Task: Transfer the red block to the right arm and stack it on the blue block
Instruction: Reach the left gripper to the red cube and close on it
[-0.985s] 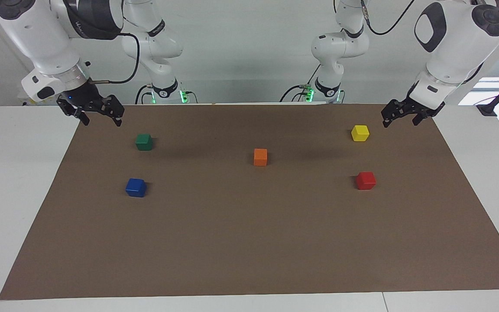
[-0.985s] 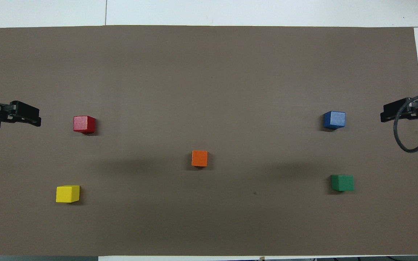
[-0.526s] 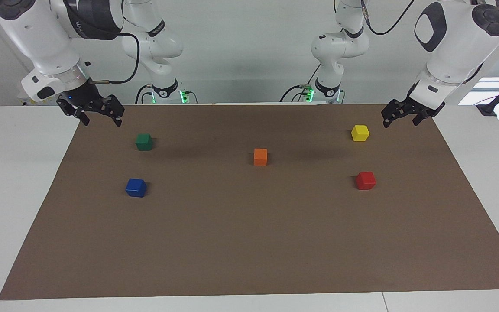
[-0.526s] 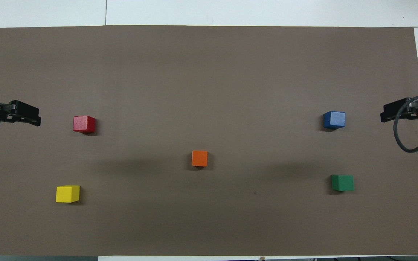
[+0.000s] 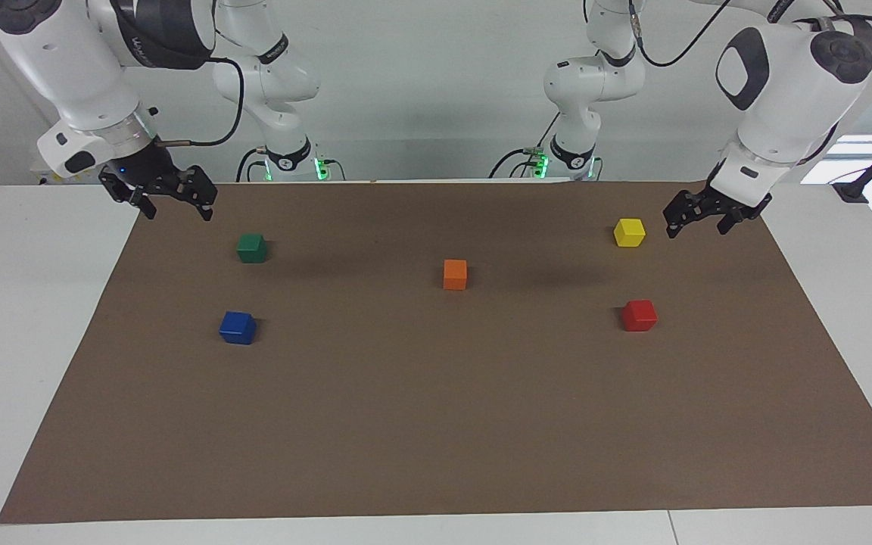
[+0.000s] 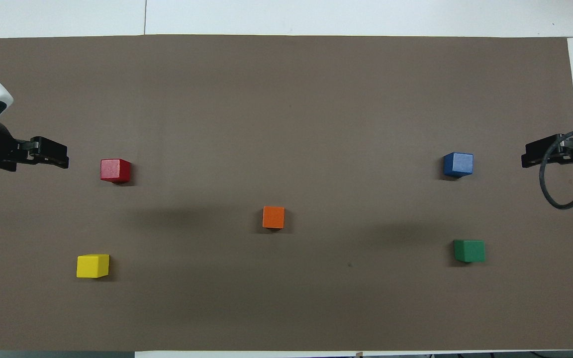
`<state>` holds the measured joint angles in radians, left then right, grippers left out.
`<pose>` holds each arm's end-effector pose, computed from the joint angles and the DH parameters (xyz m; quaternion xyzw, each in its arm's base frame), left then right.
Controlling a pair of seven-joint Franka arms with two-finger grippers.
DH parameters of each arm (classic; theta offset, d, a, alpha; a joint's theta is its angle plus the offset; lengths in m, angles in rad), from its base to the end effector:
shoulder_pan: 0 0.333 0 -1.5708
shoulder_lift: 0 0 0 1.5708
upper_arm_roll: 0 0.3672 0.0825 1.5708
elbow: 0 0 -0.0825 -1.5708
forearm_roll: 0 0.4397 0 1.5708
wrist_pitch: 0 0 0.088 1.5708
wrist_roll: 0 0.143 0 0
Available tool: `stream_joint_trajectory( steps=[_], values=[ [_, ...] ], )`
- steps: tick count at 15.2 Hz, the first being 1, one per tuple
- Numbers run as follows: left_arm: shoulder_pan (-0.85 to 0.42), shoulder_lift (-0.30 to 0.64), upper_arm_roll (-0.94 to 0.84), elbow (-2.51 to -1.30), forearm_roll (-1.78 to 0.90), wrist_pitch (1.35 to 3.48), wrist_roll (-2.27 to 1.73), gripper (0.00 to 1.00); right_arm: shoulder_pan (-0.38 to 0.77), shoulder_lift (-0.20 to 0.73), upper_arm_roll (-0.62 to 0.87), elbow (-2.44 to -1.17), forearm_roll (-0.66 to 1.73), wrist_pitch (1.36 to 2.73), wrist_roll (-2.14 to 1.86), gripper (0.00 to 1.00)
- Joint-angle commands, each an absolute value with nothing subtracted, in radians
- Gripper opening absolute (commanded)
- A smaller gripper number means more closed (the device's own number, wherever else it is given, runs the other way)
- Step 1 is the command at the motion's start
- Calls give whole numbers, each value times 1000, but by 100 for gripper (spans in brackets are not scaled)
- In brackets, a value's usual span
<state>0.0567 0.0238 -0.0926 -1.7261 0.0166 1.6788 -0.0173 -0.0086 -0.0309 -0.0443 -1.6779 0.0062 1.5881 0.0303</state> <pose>0.6159 -0.0194 0.5522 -0.9993 0.0105 0.0353 0.0081 0.5945 -0.0310 0.6034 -0.9987 0.0417 0.0294 0.0041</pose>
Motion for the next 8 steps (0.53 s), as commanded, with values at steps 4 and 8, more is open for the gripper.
stream_joint_trajectory(
  steps=[4,8],
  values=[
    [44,40,-83,-1799,20,1796,-26,100,-28,-55,-35,-1703,18,1586,14,100],
    [34,51,-83,-1899,20,1916,-29,100,-26,-55,-35,-1703,18,1586,15,100]
  ],
)
